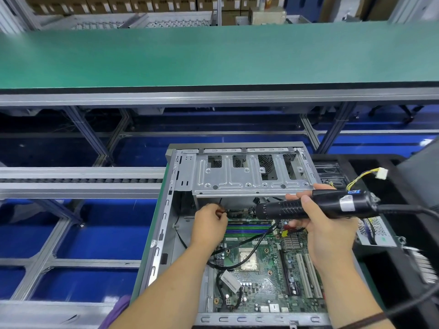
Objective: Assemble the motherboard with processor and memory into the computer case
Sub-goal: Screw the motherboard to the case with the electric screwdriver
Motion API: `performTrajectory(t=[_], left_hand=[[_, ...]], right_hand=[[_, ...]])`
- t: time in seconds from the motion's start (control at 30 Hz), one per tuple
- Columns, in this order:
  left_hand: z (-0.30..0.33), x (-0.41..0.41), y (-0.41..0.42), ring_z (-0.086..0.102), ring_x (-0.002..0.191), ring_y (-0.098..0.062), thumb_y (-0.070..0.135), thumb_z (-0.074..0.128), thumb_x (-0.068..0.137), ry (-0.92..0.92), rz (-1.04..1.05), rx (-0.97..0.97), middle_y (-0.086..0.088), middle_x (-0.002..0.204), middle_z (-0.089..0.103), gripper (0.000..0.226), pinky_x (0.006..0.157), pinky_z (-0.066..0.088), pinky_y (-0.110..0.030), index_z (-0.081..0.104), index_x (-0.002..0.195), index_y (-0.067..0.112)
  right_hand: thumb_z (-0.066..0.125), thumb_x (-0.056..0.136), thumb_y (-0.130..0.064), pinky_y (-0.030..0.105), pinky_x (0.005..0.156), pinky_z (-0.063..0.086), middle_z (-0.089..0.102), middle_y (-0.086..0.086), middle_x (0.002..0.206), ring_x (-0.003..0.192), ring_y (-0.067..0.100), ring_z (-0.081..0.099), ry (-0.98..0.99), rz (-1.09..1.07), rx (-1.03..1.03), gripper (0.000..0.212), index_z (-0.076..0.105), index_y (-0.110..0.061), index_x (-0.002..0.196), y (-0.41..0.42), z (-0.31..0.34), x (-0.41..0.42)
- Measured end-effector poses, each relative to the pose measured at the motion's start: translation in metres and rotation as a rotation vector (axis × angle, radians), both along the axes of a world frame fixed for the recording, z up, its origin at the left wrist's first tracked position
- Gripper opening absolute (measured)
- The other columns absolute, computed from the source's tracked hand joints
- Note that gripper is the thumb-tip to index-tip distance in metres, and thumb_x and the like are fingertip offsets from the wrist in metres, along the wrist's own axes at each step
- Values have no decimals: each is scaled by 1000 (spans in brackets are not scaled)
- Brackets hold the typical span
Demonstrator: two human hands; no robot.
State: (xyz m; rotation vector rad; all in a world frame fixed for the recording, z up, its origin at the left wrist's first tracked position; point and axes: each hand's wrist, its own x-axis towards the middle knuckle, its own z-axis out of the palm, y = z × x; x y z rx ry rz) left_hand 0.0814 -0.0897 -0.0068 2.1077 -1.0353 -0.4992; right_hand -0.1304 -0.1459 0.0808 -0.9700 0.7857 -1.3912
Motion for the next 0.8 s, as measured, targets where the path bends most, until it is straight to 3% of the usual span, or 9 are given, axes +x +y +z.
performTrajectory(t=[0.1,0.23,0.33,0.47,0.53,0.7,0.8], left_hand=[[12,-8,-4,58,62,4,12,66,86,180,1,-53,8,69,63,8,58,43,-6,64,83,19],[26,-12,-7,61,60,-10,1,60,88,707,131,-128,-8,74,71,10,61,53,-23,67,89,7],[33,-13,-4,50,51,-16,-5,49,90,1052,229,-90,-9,64,62,14,49,45,-27,63,93,-2],[37,-14,-2,37,51,-15,-3,42,92,1344,294,-33,-6,63,47,19,44,35,-24,61,92,-2],[39,-17,-1,38,49,-13,0,46,94,1405,271,15,-4,63,47,15,44,34,-23,61,92,-1],[41,-21,0,43,49,-12,-3,54,94,1319,240,40,-5,62,54,14,42,37,-21,65,102,-5],[42,-18,1,38,51,-14,-3,45,94,1147,260,21,-4,66,47,23,46,36,-25,64,107,-3]], right_hand=[[72,84,-5,34,47,55,71,13,93,94,44,73,-1,4,-3,31,64,-17,111,0,-2,-1],[67,90,4,33,47,55,71,10,91,93,43,73,5,15,-17,29,64,-16,111,0,-1,-1],[67,90,5,33,46,54,71,10,91,93,43,73,8,20,-12,30,66,-19,107,1,0,-1],[66,90,5,33,46,55,71,10,91,93,43,73,7,25,-12,31,67,-21,107,1,1,0],[66,91,6,33,47,55,71,12,93,93,43,73,16,23,-11,32,67,-20,108,1,1,-1],[66,90,6,32,47,55,72,10,91,91,41,74,9,19,-7,32,68,-22,105,2,3,-1],[66,90,7,31,46,54,72,10,88,91,41,74,3,11,7,30,67,-20,105,3,3,0]])
